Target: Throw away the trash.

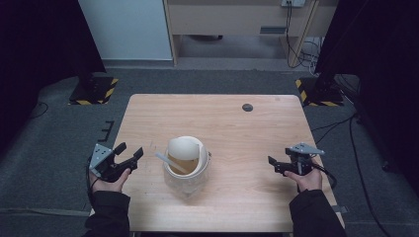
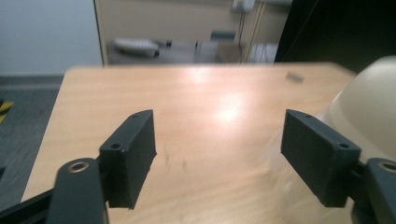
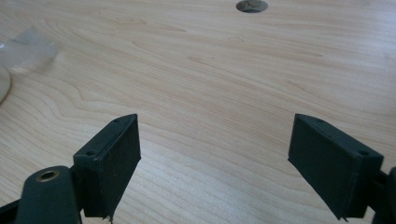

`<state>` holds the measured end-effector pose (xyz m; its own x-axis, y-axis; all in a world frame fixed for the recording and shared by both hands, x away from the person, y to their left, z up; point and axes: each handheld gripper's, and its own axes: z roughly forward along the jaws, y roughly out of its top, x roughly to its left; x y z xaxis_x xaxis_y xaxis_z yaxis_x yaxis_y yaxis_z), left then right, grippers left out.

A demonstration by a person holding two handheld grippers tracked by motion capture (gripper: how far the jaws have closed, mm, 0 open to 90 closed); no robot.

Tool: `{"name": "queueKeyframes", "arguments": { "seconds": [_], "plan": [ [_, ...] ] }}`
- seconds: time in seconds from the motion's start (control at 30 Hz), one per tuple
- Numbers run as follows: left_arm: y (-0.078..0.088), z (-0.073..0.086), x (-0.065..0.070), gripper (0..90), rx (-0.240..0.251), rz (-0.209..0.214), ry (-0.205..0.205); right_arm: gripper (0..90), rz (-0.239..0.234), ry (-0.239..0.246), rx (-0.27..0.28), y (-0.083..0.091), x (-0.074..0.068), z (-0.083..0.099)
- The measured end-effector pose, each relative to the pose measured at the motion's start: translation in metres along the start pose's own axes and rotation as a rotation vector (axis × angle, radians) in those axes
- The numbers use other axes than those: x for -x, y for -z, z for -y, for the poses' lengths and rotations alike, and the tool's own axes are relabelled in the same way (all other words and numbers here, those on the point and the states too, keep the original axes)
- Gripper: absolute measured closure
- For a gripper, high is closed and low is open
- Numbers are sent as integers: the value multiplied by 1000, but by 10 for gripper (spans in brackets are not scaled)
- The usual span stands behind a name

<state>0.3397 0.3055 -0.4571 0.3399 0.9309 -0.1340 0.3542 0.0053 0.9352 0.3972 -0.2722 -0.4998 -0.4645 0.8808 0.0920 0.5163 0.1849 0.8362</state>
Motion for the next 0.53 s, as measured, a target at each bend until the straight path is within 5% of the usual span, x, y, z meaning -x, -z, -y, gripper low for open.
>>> {"name": "queueKeyframes", "arguments": {
  "seconds": [0.3, 0.4, 0.53],
  "plan": [
    [-33, 45, -14, 174, -340, 5, -33, 144, 29, -5, -42, -3, 8, 7],
    [-38, 52, -14, 163, -413, -3, -50, 136, 38, -10, -53, -3, 11, 9],
    [-41, 57, -15, 134, -447, -8, -51, 128, 51, -8, -75, -4, 16, 13]
  ]
}}
